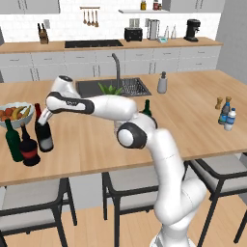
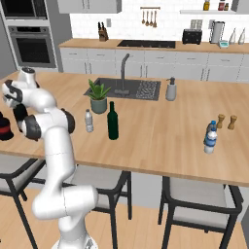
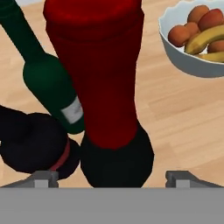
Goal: Move the plastic bottles in the middle to the plastics group, and the glass bottles in the middle to the glass group.
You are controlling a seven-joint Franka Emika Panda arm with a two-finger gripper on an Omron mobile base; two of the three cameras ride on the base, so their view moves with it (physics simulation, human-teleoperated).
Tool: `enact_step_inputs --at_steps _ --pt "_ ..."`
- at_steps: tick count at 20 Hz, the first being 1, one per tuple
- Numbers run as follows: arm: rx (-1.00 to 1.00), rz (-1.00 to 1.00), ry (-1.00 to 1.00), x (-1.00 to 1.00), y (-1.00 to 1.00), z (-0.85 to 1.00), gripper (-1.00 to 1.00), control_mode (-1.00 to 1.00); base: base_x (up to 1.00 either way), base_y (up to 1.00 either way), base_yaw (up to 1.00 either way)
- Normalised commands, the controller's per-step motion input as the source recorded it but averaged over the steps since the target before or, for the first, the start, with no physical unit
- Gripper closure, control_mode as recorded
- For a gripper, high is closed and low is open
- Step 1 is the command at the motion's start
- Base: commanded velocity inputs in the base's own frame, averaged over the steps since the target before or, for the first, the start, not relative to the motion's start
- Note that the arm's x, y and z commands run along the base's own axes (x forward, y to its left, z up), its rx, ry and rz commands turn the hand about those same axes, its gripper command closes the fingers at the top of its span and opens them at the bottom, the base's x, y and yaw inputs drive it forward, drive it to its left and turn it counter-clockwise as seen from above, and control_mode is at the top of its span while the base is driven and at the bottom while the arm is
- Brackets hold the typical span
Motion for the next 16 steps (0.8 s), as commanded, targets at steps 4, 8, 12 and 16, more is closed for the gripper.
enact_step_inputs --at_steps 4,8,12,16 --pt "0.02 -0.06 -0.05 -0.43 -0.33 0.26 -1.0 -1.0 0.0 0.0 0.0" --pt "0.02 -0.1 -0.01 -0.82 -0.64 0.38 -1.0 -1.0 0.0 0.0 0.0" --pt "0.0 -0.13 0.0 -0.99 -0.93 0.07 -1.0 -1.0 0.0 0.0 0.0" --pt "0.0 -0.19 -0.02 -1.0 -1.0 -0.03 -1.0 -1.0 0.0 0.0 0.0"
